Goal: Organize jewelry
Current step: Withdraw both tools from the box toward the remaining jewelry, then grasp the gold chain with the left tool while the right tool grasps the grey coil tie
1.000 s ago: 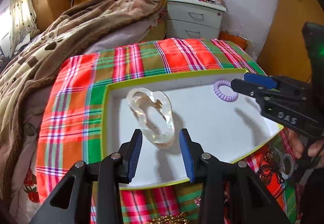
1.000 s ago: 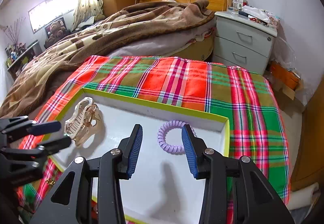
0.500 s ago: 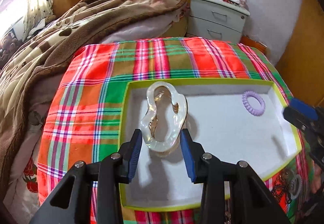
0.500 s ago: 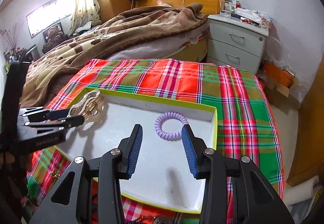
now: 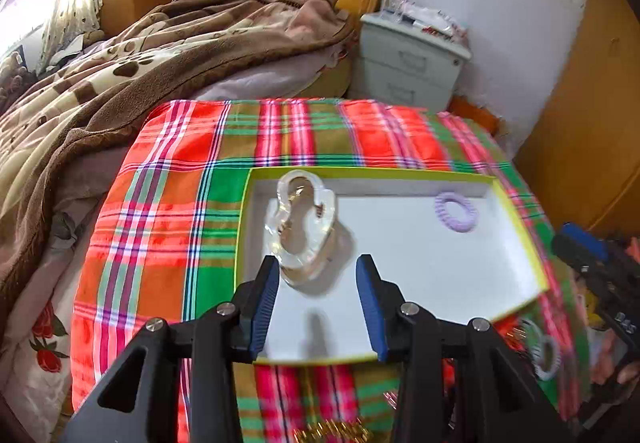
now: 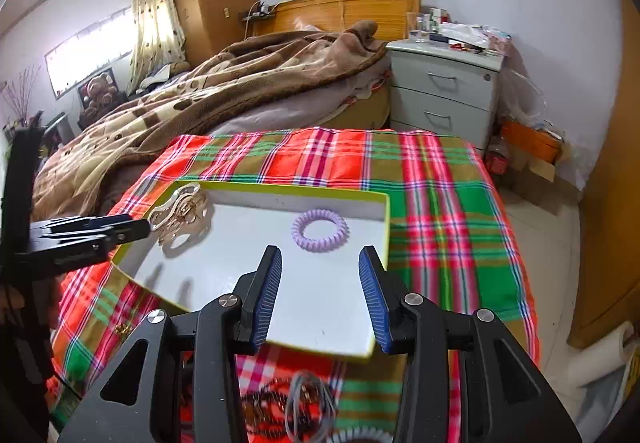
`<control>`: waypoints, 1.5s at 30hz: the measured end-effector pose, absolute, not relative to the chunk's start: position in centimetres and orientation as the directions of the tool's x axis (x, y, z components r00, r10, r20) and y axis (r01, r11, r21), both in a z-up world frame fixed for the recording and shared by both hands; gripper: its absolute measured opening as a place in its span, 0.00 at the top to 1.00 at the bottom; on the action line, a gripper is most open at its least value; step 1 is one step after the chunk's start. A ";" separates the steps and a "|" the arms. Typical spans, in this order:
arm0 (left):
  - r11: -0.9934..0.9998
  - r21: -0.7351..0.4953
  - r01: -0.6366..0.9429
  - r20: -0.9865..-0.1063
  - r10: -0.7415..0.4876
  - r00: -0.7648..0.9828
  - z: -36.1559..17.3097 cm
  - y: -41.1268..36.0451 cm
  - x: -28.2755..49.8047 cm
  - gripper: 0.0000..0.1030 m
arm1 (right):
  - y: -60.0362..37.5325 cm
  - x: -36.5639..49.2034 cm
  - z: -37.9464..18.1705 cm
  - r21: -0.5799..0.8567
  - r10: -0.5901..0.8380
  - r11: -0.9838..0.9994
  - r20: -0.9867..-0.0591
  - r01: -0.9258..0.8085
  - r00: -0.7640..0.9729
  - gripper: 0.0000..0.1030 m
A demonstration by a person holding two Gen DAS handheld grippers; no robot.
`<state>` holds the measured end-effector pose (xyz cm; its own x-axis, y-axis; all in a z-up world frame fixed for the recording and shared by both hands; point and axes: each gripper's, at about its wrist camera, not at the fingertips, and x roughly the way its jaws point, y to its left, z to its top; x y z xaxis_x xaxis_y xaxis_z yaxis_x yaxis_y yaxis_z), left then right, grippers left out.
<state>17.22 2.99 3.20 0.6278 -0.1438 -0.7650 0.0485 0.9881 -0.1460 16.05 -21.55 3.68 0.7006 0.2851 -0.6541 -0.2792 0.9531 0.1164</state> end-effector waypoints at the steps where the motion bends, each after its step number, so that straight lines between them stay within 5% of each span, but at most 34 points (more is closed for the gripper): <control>1: 0.987 -0.154 0.055 -0.758 -0.154 0.634 3.5 3.0 16.6 0.60 | -21.9 15.6 3.7 0.118 0.283 0.954 -0.651 -0.275 0.704 0.60; 24: 0.932 -0.342 0.120 -0.790 -0.354 0.500 -0.9 4.4 7.8 0.53 | -21.4 10.3 -1.3 0.131 0.321 0.934 -0.714 -0.331 0.623 0.60; 27: 0.936 -0.329 0.127 -0.795 -0.347 0.498 -1.1 4.3 7.2 0.53 | -21.2 10.3 -1.5 0.120 0.310 0.937 -0.716 -0.327 0.625 0.79; 33: 0.938 -0.327 0.115 -0.792 -0.339 0.507 -1.5 4.7 6.6 0.53 | -21.5 10.2 -1.3 0.116 0.300 0.942 -0.707 -0.314 0.640 0.96; 45: 0.975 -0.188 0.114 -0.825 -0.220 0.521 -1.9 3.7 8.2 0.53 | -23.6 10.5 0.8 0.205 0.347 0.937 -0.631 -0.282 0.694 0.97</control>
